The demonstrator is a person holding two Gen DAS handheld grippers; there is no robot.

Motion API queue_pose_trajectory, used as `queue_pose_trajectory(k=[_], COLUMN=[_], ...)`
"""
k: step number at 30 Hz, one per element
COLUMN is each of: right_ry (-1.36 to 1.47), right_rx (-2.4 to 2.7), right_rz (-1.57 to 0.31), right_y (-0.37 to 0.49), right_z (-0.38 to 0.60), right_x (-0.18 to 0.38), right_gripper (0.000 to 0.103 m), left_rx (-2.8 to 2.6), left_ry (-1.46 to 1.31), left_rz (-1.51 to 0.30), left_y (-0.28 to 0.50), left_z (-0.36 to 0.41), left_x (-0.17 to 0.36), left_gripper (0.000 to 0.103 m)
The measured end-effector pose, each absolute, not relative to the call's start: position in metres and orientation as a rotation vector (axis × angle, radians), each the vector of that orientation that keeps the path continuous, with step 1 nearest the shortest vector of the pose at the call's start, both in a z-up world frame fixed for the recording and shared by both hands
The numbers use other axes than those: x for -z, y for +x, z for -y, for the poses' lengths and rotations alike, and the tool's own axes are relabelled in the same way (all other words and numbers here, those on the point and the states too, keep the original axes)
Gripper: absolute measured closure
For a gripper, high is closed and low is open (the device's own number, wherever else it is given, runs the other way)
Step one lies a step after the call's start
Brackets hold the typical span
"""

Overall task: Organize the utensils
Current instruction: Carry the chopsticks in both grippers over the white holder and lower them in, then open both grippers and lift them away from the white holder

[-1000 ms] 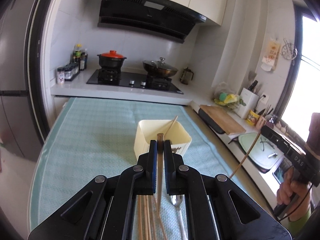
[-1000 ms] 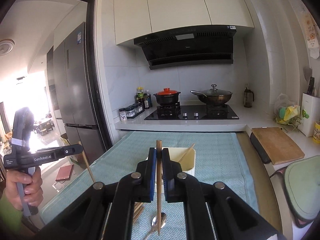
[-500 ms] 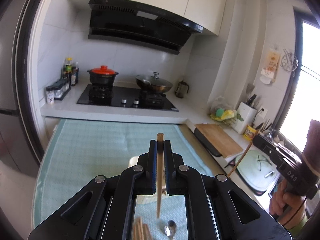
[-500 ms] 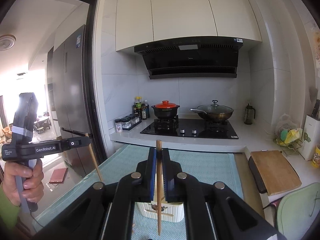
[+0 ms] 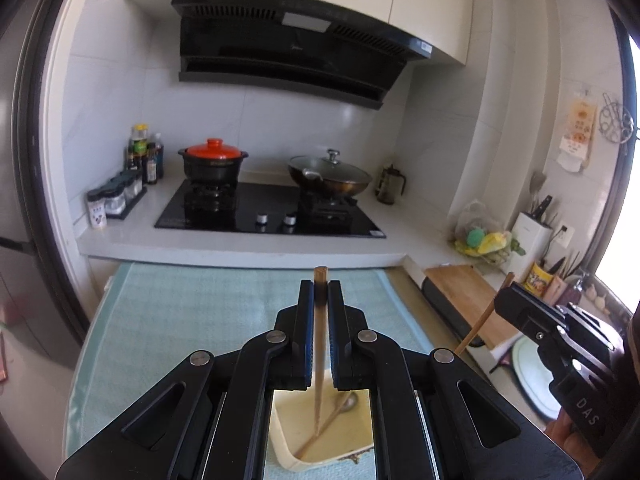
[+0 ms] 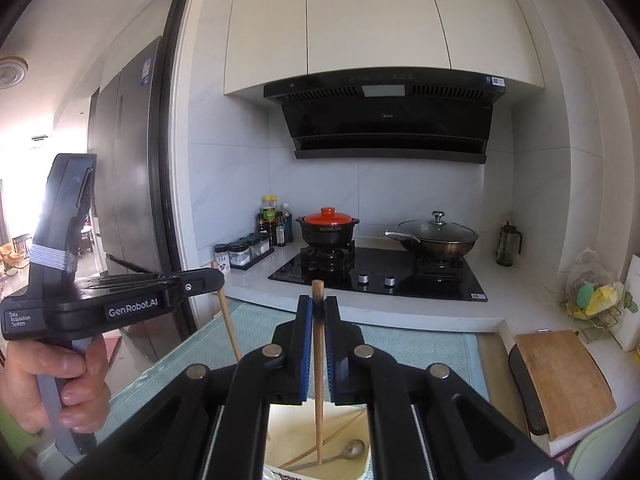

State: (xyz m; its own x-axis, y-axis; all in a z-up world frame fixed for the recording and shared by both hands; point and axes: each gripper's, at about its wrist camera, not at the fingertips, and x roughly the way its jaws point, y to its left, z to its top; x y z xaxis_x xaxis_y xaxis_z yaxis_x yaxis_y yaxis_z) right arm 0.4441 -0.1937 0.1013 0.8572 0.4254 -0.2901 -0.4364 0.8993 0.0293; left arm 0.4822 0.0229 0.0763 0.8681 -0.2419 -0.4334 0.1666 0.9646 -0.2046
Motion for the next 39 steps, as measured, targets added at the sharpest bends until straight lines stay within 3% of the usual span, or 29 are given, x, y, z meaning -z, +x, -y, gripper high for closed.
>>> queue_pose_trajectory(k=[11, 13, 14, 15, 17, 22, 24, 31, 39], right_ry=[-0.051, -0.047, -0.037, -0.021, 0.003, -0.051, -0.063, -0.130, -0.180], right_rx=[-0.472, -0.453, -0.447, -0.441, -0.426, -0.405, -0.409, -0.394, -0.355], right_rz=[-0.543, -0.586, -0.595, -0.589, -0.545, -0.502, -0.490, -0.469, -0.475], right_y=[0.506, 0.516, 0.518, 0.516, 0.506, 0.473, 0.454, 0.381, 0.296], right_z=[0.169, 0.167, 0.168, 0.172, 0.179, 0.184, 0.187, 0.198, 0.211], right_x=[-0.006, 0.004, 0.007, 0.007, 0.000, -0.023, -0.030, -0.038, -0.004], right_gripper=[0.096, 0.091, 0.077, 0.056, 0.040, 0.037, 0.028, 0.021, 0.017], left_rx=[0.175, 0.173, 0.174, 0.171, 0.166, 0.162, 0.155, 0.134, 0.196], left_ry=[-0.168, -0.181, -0.190, -0.194, -0.182, -0.123, -0.091, 0.029, -0.025], left_rz=[-0.695, -0.709, -0.701, -0.684, -0.656, -0.589, -0.544, -0.508, -0.595], left_y=[0.529, 0.528, 0.525, 0.520, 0.508, 0.462, 0.435, 0.352, 0.275], left_z=[-0.025, -0.028, -0.031, -0.034, -0.039, -0.050, -0.053, -0.049, -0.042], left_x=[0.008, 0.011, 0.010, 0.007, -0.001, -0.023, -0.030, -0.022, 0.034], left_gripper=[0.095, 0.071, 0.052, 0.040, 0.032, 0.013, 0.005, 0.004, 0.004])
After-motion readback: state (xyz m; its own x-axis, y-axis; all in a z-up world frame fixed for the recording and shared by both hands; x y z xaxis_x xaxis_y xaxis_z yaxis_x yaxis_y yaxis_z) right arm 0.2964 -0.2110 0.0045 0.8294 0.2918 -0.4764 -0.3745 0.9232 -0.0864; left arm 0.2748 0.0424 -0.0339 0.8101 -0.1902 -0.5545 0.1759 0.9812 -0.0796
